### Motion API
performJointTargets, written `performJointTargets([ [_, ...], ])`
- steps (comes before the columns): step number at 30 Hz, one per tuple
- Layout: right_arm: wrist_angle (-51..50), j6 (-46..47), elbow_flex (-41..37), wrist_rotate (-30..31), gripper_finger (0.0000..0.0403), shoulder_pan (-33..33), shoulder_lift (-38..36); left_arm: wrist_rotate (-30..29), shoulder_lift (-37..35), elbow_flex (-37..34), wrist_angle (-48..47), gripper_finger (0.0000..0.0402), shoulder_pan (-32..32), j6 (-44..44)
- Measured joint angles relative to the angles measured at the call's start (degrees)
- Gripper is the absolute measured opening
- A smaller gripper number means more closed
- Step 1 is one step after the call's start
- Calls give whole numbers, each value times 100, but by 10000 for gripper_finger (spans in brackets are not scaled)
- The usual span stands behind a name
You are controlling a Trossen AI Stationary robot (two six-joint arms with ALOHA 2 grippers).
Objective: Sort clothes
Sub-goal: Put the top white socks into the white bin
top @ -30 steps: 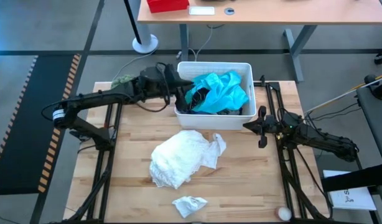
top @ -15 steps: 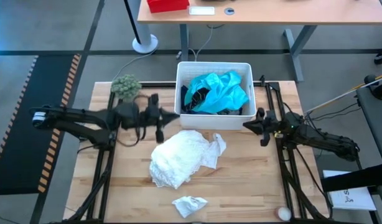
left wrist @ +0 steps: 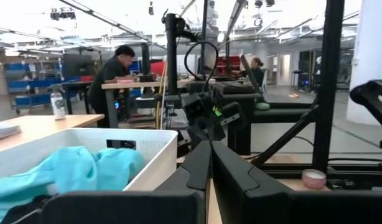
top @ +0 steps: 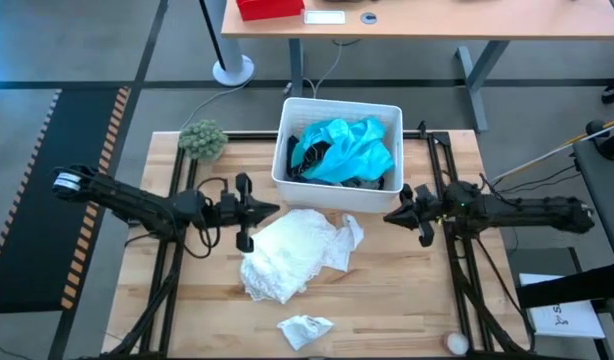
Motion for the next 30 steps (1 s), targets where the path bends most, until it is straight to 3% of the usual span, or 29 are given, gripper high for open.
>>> performJointTargets([
  [4, -254, -202, 580, 317, 0, 548, 721, 2, 5, 36, -14, 0, -69, 32],
  [9, -1767, -400, 1651, 1369, 0, 1373, 1710, 4, 5, 42, 1, 0, -103, 128],
  [13, -3225, -75, 2402, 2901, 0, 1954, 2542, 4, 5, 42, 1, 0, -103, 131],
  [18, -3849, 674, 2742, 5068, 0, 2140, 3433, 4, 6, 42, 1, 0, -103, 133],
  [25, -4103, 1307, 2742, 6546, 0, 2140, 3612, 11, 7, 42, 7, 0, -125, 133],
  [30, -5094, 2113, 2738, 6900, 0, 2148, 2924, 11, 7, 42, -2, 0, -127, 136],
])
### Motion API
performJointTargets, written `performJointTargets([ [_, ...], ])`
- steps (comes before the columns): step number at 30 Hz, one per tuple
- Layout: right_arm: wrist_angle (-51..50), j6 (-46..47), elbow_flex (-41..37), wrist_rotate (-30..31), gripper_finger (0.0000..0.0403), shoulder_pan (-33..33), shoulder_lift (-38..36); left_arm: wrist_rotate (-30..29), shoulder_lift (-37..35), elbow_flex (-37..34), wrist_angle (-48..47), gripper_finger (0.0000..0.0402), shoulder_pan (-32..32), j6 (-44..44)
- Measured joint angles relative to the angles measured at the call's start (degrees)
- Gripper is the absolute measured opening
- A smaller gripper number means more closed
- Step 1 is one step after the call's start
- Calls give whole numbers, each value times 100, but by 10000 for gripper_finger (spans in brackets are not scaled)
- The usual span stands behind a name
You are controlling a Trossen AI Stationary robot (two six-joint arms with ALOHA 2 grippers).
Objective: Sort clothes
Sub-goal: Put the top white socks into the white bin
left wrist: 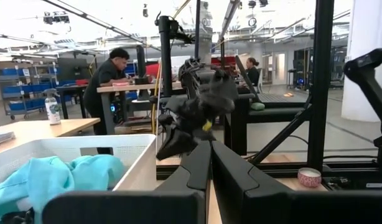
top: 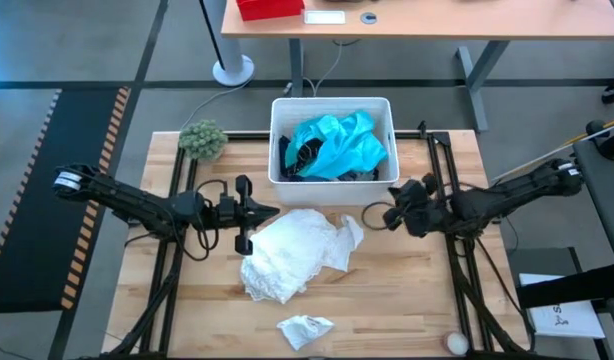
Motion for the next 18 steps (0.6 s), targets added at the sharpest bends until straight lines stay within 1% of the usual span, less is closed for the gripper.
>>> performJointTargets([
  [1, -26, -5, 0, -154, 0, 23, -185, 0, 0, 0, -2, 0, 0, 12],
  [2, 28, -137, 0, -456, 0, 48, -379, 0, 0, 0, 1, 0, 0, 18],
  [4, 328, -500, 0, -1247, 0, 104, -635, 0, 0, 0, 1, 0, 0, 35],
  [6, 636, -919, 2, -1961, 0, 190, -690, 0, 0, 0, 0, 0, 0, 79],
  [8, 734, -1184, 1, -2287, 0, 371, -549, 0, 0, 0, 1, 0, 0, 84],
  [12, 775, -1361, -9, -2277, 0, 905, 148, 0, 0, 0, 1, 0, -17, 82],
  [14, 1047, -1348, -13, -2117, 0, 1210, 625, 0, 0, 0, 1, 0, -17, 83],
  [16, 1380, -1107, -13, -1798, 0, 1452, 1119, 0, 0, 2, 1, 0, -17, 84],
  [18, 1628, -782, -13, -1695, 1, 1577, 1601, 0, 0, 2, 1, 0, -17, 84],
])
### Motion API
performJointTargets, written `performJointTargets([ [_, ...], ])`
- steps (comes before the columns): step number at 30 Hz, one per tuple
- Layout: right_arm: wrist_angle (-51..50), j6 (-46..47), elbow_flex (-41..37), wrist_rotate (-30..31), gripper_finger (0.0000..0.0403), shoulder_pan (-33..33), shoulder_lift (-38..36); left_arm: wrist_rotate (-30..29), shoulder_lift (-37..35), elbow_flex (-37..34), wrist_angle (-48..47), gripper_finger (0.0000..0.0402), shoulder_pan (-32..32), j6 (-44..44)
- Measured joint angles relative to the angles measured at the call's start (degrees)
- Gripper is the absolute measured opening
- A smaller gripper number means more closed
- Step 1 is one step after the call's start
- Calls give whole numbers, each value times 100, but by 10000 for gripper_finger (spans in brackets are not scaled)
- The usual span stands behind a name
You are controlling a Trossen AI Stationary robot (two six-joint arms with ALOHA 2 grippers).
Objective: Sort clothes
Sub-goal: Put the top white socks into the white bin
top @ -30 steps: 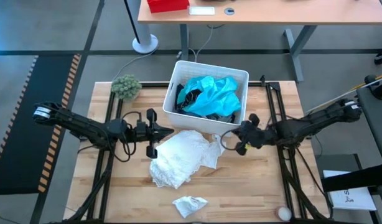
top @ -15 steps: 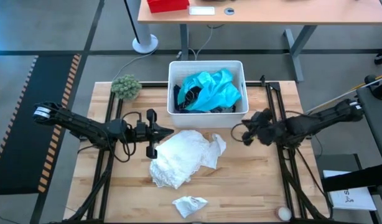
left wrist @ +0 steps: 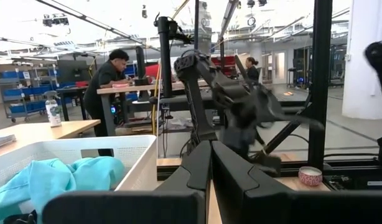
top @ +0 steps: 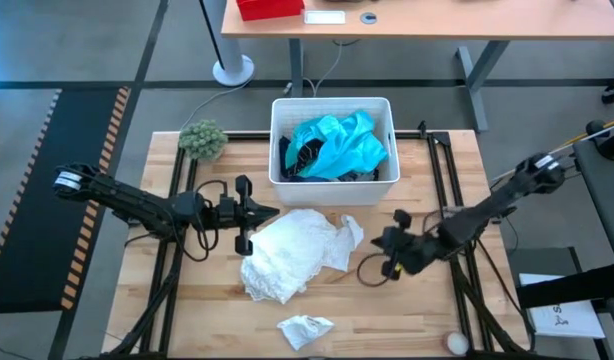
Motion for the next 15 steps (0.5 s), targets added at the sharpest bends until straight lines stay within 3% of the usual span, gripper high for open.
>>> performJointTargets([
  [5, 585, 900, 10, 3, 41, -13, 1050, 0, 0, 0, 0, 0, 0, 0],
  [10, 661, 1541, 334, 5, 135, -295, 1809, 0, 0, 0, 2, 0, -4, 0],
  [15, 661, 1450, 703, -19, 230, -620, 2325, 0, 0, 0, -3, 0, -4, 0],
])
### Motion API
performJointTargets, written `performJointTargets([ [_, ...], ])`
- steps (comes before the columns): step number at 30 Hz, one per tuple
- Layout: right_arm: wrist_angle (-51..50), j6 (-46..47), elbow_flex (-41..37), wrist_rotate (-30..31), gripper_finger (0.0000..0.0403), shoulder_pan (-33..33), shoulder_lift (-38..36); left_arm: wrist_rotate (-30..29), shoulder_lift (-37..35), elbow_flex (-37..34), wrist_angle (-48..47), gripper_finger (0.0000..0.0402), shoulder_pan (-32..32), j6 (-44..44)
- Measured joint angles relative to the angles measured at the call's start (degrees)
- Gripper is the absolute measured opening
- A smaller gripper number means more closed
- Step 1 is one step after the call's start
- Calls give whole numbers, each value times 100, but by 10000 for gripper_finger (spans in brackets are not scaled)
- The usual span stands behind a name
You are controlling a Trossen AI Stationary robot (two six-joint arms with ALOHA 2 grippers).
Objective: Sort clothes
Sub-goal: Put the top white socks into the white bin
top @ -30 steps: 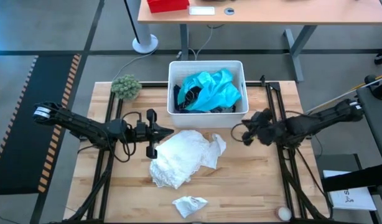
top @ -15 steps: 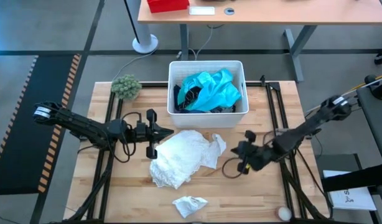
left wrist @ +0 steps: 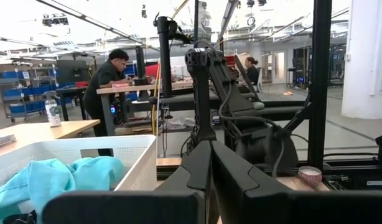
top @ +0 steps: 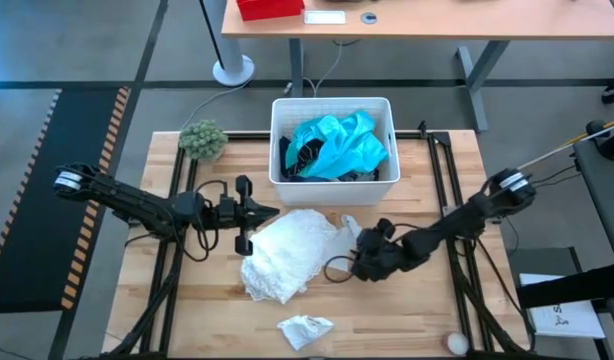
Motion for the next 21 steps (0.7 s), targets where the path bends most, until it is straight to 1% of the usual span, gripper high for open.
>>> performJointTargets([
  [3, 4, -81, 132, -67, 272, -224, 261, 0, 0, 0, -5, 0, -2, 0],
  [6, -7, -25, 173, -307, 296, -458, 493, 0, 0, 0, -11, 0, -2, 0],
  [8, 5, 123, 173, -404, 300, -576, 635, 0, 0, 0, -22, 0, -2, 0],
  [10, 43, 144, 188, -435, 289, -621, 702, 0, 0, 0, -29, 0, -1, 0],
  [12, 55, 144, 194, -422, 263, -616, 746, 0, 0, 0, -35, 0, -2, 0],
  [14, 49, 117, 192, -465, 223, -591, 718, 0, 0, 0, -48, 0, 0, 0],
  [16, 3, -4, 188, -540, 169, -532, 644, 0, 0, -2, -50, 0, -2, -2],
  [20, -133, -318, 255, -676, 38, -346, 389, 0, 2, -15, -52, 0, -2, -29],
  [21, -115, -410, 309, -662, 20, -286, 303, 0, 2, -15, -46, 0, -6, -44],
])
